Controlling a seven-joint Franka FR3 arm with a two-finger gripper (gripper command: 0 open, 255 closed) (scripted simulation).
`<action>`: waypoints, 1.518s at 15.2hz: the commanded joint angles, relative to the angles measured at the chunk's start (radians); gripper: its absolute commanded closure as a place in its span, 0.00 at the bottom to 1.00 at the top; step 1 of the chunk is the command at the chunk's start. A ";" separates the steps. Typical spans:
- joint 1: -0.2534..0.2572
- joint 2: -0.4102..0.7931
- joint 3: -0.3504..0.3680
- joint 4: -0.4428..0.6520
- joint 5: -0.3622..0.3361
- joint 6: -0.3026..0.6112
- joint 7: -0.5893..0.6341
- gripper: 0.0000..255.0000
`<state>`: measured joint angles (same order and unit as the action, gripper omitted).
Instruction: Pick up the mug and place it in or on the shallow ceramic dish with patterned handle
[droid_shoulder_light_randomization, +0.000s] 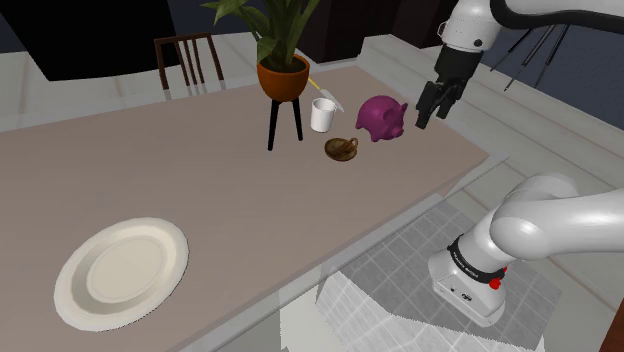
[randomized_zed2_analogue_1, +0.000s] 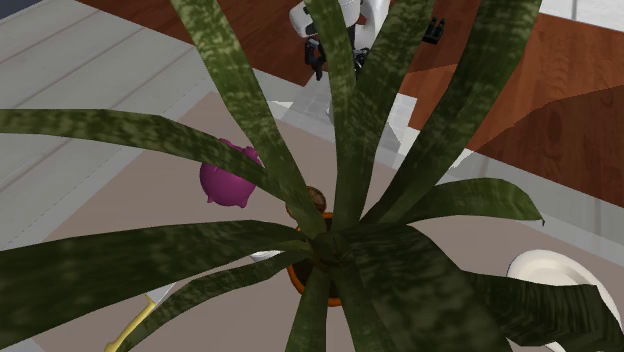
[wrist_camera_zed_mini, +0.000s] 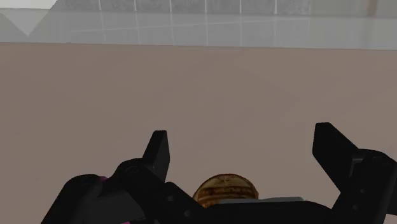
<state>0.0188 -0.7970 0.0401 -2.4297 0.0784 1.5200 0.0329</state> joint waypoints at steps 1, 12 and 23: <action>0.000 0.000 0.000 0.000 0.000 0.000 0.000 0.00; -0.011 0.407 0.030 0.137 -0.033 0.293 -0.003 0.00; -0.015 0.830 0.048 0.432 -0.098 0.442 0.021 0.00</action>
<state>0.0050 0.0018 0.0892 -2.0127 -0.0130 1.9433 0.0554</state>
